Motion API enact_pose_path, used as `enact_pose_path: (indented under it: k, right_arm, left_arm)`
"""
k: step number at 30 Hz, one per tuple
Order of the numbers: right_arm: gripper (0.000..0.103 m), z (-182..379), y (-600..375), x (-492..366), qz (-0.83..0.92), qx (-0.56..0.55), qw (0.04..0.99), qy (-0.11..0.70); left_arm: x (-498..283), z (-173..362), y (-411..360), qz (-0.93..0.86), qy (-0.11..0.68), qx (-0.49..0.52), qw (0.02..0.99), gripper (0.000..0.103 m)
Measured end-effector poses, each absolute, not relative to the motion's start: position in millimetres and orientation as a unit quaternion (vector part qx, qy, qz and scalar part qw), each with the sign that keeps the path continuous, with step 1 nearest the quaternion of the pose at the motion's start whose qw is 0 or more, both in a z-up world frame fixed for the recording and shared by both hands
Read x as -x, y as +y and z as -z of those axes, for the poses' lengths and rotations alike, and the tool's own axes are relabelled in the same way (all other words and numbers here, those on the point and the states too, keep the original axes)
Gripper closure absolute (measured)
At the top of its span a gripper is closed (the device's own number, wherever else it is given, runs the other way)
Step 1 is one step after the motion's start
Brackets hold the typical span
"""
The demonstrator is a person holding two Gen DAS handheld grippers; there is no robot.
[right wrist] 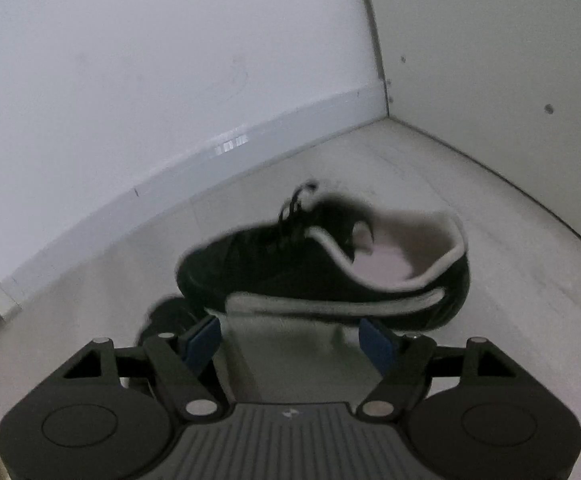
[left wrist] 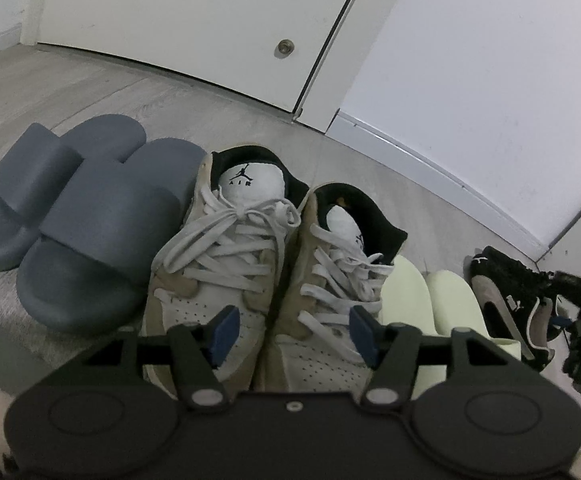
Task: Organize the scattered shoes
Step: 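Carry the black sneakers back toward the grouped shoes with both tools, then lower the black sneaker beside the green slides with the right tool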
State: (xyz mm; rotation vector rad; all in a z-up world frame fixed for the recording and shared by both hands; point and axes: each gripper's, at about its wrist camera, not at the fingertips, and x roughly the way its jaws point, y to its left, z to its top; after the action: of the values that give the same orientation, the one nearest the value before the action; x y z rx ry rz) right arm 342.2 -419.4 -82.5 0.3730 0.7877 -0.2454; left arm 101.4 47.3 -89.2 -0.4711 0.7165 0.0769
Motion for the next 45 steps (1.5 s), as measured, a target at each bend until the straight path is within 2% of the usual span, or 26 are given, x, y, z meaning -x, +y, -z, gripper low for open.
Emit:
enact_pose_path:
  k: [3, 5, 9, 14, 21, 24, 28, 32, 34, 35, 36, 40, 42, 45]
  right_arm:
    - [0.033, 97, -419, -350, 0.133, -0.166, 0.892, 0.399]
    - [0.043, 100, -434, -347, 0.169, -0.198, 0.88, 0.398]
    - [0.046, 107, -457, -337, 0.224, -0.232, 0.849, 0.418]
    - [0.045, 96, -474, -324, 0.218, -0.301, 0.851, 0.372]
    - [0.046, 87, -469, -333, 0.202, -0.269, 0.867, 0.369]
    - [0.046, 86, -485, -342, 0.206, -0.295, 0.864, 0.352]
    - [0.046, 87, -495, -357, 0.221, -0.284, 0.871, 0.334]
    - [0.044, 77, -491, -352, 0.22, -0.318, 0.872, 0.302]
    - [0.032, 66, -477, -348, 0.207, -0.311, 0.883, 0.285]
    - [0.02, 62, -469, -348, 0.199, -0.299, 0.891, 0.278]
    - [0.015, 60, -456, -351, 0.19, -0.271, 0.903, 0.273]
    - [0.015, 73, -422, -369, 0.181, -0.194, 0.921, 0.285]
    - [0.017, 83, -417, -387, 0.166, -0.181, 0.911, 0.332]
    - [0.017, 84, -428, -389, 0.184, -0.203, 0.901, 0.335]
  left_arm:
    - [-104, 91, 48, -0.041, 0.35, 0.232, 0.907, 0.041]
    - [-106, 91, 47, -0.048, 0.352, 0.227, 0.907, 0.041]
    - [-110, 91, 42, -0.048, 0.348, 0.215, 0.911, 0.041]
    - [-125, 83, 19, -0.046, 0.332, 0.162, 0.928, 0.04]
    - [-162, 86, -39, 0.0, 0.338, 0.053, 0.94, 0.04]
    - [-178, 90, -48, 0.0, 0.339, 0.061, 0.939, 0.035]
    - [-197, 91, -49, -0.012, 0.345, 0.075, 0.935, 0.034]
    - [-203, 88, -50, -0.027, 0.354, 0.093, 0.93, 0.034]
    - [-205, 86, -51, -0.032, 0.355, 0.099, 0.929, 0.034]
    - [-204, 86, -51, -0.034, 0.354, 0.1, 0.929, 0.034]
    - [-204, 87, -51, -0.033, 0.354, 0.098, 0.929, 0.034]
    - [-203, 90, -52, -0.031, 0.352, 0.092, 0.931, 0.033]
    - [-202, 91, -53, -0.026, 0.348, 0.084, 0.933, 0.031]
    - [-198, 91, -53, -0.022, 0.344, 0.073, 0.936, 0.031]
